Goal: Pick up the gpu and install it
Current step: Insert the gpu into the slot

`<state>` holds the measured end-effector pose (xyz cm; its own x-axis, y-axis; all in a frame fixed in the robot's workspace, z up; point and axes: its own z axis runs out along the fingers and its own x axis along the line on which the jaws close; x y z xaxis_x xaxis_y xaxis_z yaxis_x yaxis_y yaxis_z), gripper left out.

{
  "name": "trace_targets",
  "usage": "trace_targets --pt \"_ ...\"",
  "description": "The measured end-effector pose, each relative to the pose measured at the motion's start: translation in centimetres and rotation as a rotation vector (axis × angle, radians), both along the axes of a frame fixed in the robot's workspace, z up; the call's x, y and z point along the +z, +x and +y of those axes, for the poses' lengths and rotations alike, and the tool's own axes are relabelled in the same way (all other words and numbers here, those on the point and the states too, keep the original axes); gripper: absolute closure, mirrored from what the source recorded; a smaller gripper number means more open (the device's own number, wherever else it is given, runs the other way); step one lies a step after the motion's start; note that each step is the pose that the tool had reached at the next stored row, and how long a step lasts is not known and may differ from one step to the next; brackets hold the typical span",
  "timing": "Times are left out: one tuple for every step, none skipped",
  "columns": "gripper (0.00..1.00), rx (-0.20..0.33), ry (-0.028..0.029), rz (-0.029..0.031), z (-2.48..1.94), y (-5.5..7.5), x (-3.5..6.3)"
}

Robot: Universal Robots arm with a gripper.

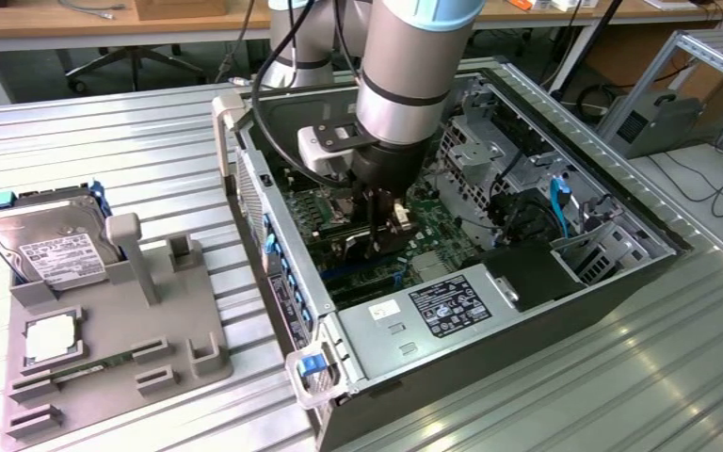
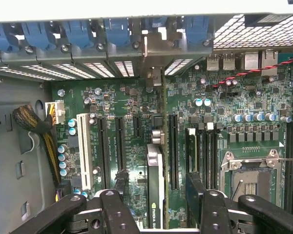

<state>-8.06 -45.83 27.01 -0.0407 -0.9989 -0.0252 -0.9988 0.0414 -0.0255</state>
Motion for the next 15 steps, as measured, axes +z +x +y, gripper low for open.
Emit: trace_targets --pt "0.41 0.0 0.0 0.0 0.0 0.0 0.0" --pt "0.41 0.0 0.0 0.0 0.0 0.0 0.0" --pt "0.41 0.0 0.0001 -0.0001 0.0 0.0 -0.01" --pt "0.41 0.0 0.0001 -0.0001 0.0 0.0 -0.01" --pt "0.43 0.0 0.0001 -0.0001 0.0 0.0 -0.01" --pt "0.43 0.0 0.0001 -0.0001 0.0 0.0 -0.01" --pt "0.43 0.0 0.0001 -0.0001 0.0 0.0 -0.01" --pt "0.49 0.0 0.0001 -0.0001 0.0 0.0 -0.01" --pt "0.56 0.0 0.0001 -0.0001 0.0 0.0 -0.01" --pt "0.56 0.0 0.0001 -0.0001 0.0 0.0 -0.01" --pt "0.56 0.0 0.0001 -0.0001 0.0 0.0 -0.01" --pt "0.56 0.0 0.0001 -0.0001 0.0 0.0 -0.01" --pt "0.56 0.0 0.0006 -0.0001 0.0 -0.02 -0.01" --pt "0.56 0.0 0.0014 -0.0002 0.0 -0.07 -0.01" --pt "0.56 0.0 0.0017 -0.0002 0.0 -0.16 -0.03"
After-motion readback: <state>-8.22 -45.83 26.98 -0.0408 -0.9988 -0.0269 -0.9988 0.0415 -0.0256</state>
